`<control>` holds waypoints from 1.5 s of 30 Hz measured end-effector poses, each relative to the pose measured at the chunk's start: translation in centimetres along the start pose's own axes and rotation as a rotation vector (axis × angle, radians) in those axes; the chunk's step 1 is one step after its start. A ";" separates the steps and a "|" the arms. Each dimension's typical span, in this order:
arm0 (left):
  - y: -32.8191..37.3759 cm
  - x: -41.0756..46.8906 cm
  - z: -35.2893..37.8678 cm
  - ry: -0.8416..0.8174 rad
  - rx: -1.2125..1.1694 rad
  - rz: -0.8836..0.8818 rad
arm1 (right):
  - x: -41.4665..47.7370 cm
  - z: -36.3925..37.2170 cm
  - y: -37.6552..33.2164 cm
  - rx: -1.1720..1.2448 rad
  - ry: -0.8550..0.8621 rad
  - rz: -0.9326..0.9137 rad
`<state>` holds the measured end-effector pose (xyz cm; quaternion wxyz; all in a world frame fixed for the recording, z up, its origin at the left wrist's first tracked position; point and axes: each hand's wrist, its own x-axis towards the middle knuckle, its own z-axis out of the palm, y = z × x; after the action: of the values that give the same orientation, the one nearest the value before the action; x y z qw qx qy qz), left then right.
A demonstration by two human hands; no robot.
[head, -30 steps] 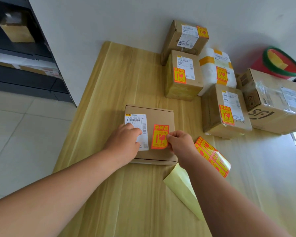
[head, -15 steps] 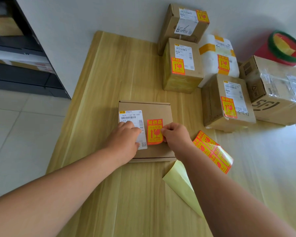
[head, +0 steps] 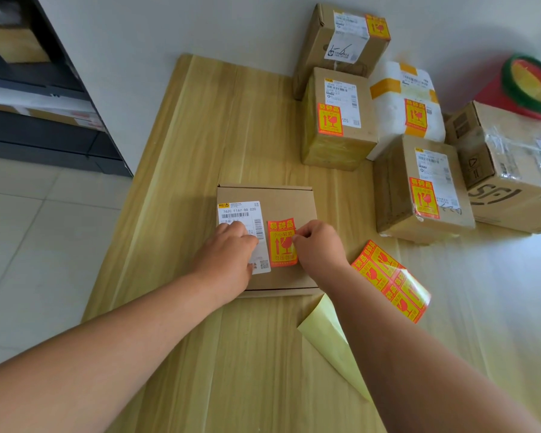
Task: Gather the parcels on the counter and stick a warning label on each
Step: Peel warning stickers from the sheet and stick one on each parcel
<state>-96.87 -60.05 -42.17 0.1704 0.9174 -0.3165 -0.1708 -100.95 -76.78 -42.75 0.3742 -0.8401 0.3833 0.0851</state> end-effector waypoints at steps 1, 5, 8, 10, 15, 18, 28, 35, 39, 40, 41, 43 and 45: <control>0.0 0.0 0.0 0.001 -0.001 -0.001 | 0.0 0.0 0.0 -0.016 0.001 -0.007; 0.0 0.0 0.1 0.009 -0.005 0.001 | -0.1 0.1 -0.2 -0.115 0.010 -0.039; 0.0 -0.1 0.2 0.017 -0.009 0.001 | -0.4 0.2 -0.5 -0.216 0.043 -0.069; 0.0 -0.1 0.2 0.017 -0.003 0.001 | -0.5 0.4 -0.7 -0.320 0.074 -0.101; 0.1 -0.2 0.3 0.010 0.015 -0.013 | -0.9 -0.3 -1.0 -0.423 0.188 -0.165; 0.7 -0.1 0.4 0.081 0.009 0.013 | -0.9 -1.3 0.1 -0.361 0.183 -0.387; 2.8 2.5 2.6 0.068 0.237 0.061 | -0.6 -0.7 3.3 -0.558 -0.007 -0.675; 2.8 1.8 3.5 0.028 0.334 0.002 | -0.2 -0.6 4.8 -0.601 -0.092 -0.674; 2.8 1.5 4.0 0.011 0.357 -0.037 | -0.3 -0.5 5.1 -0.648 -0.089 -0.665; 2.9 1.4 4.1 0.018 0.359 -0.047 | -0.4 -0.5 5.1 -0.654 -0.081 -0.669; 3.0 1.3 4.3 0.026 0.364 -0.057 | -0.5 -0.5 5.1 -0.663 -0.070 -0.683; 3.1 1.0 4.7 0.039 0.383 -0.076 | -0.9 -0.3 5.3 -0.690 -0.054 -0.724; 3.3 0.9 5.0 0.038 0.396 -0.096 | -1.0 -0.2 5.5 -0.698 -0.071 -0.731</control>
<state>-99.99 -64.08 -45.37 -0.0157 0.9501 -0.2964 -0.0956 -105.52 -78.68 -45.31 0.0892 -0.9910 0.0001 0.0999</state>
